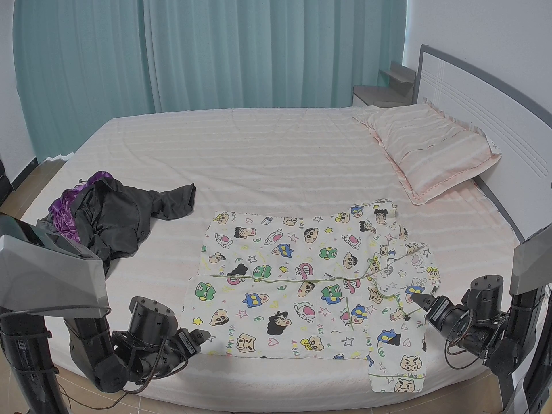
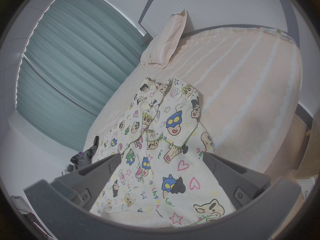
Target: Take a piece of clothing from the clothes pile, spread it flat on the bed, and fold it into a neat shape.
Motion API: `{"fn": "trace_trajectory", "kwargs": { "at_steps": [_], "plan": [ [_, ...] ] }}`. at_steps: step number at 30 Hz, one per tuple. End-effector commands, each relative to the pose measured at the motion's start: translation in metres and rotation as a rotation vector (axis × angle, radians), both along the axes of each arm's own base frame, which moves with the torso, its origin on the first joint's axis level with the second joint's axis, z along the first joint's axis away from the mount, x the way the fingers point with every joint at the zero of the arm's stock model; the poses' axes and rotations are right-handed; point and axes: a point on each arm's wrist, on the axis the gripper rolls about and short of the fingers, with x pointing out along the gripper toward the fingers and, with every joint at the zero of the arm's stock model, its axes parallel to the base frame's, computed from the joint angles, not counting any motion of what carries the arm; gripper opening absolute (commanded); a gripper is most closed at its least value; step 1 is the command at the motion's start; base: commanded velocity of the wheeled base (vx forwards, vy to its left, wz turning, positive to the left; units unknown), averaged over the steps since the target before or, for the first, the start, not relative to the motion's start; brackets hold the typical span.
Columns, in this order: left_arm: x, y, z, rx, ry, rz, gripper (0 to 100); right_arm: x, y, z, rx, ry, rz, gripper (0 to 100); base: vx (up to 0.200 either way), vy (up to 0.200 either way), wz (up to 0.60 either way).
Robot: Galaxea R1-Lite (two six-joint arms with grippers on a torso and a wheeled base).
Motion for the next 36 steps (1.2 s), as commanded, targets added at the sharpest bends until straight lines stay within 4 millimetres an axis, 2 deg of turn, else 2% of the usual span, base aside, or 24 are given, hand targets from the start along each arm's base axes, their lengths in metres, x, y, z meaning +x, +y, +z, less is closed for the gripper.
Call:
{"fn": "trace_trajectory", "kwargs": {
  "at_steps": [1,8,14,25,30,36],
  "plan": [
    [-0.004,-0.003,-0.011,0.019,0.029,-0.016,100,-0.009,0.012,-0.005,-0.055,0.025,0.012,100,0.000,0.000,0.00],
    [-0.008,0.001,-0.010,0.022,0.040,-0.009,100,-0.011,0.020,-0.009,-0.073,0.034,0.030,100,0.000,0.000,0.00],
    [-0.004,0.013,-0.008,-0.019,0.054,0.016,100,-0.011,0.020,-0.008,-0.073,0.025,0.030,100,0.000,0.000,0.00],
    [0.011,0.005,-0.009,-0.003,-0.024,-0.017,100,-0.010,0.019,-0.003,-0.058,0.003,0.024,100,0.000,0.000,0.00],
    [0.017,0.004,-0.027,0.096,-0.006,-0.023,100,-0.010,0.018,-0.003,-0.055,0.004,0.023,100,0.000,0.000,0.00],
    [0.020,0.002,-0.029,0.121,-0.014,-0.041,100,-0.010,0.018,-0.003,-0.054,0.004,0.021,100,0.000,0.000,0.00]
  ]
}}
